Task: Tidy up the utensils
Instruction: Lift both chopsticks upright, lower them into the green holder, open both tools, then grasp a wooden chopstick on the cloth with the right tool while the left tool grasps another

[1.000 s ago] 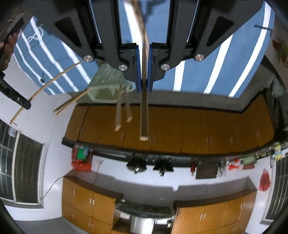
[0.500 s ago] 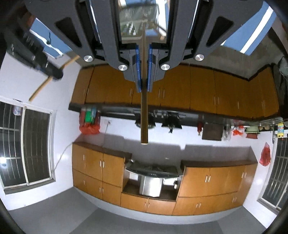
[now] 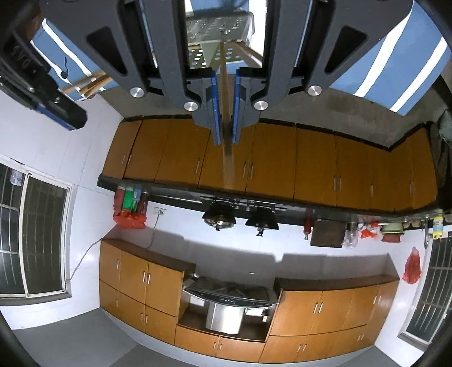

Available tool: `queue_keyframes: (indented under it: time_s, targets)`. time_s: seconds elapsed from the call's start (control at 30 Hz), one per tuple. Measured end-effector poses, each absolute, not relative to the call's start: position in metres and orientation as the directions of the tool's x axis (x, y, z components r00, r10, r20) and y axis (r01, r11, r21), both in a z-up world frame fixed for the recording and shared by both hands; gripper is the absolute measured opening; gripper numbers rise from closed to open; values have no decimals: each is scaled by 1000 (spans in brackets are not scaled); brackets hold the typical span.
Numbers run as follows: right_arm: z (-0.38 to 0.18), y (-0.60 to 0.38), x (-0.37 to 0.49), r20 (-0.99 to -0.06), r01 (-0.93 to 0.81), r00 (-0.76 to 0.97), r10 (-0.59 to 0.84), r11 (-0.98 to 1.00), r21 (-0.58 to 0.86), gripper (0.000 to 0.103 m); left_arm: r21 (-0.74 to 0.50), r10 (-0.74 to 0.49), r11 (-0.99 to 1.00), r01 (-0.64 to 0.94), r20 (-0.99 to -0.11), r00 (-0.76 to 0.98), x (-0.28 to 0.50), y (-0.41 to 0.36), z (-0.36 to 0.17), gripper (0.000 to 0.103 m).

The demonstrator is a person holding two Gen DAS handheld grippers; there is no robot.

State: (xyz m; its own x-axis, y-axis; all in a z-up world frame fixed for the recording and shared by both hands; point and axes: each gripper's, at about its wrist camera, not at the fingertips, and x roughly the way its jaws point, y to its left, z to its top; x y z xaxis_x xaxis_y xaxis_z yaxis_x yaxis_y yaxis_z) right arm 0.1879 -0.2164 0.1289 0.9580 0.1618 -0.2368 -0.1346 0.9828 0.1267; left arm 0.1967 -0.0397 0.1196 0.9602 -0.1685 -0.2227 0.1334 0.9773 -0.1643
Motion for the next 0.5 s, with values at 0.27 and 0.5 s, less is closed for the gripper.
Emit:
queue_keyframes:
  time_s: [0.27, 0.5]
  targets:
    - [133, -234, 158, -203, -68, 975, 94, 989, 128, 36, -194, -167, 972, 131, -184, 969, 174, -18, 137, 33]
    - [92, -265, 137, -323, -9, 944, 60, 988, 156, 36, -180, -100, 982, 61, -214, 972, 133, 14, 125, 42]
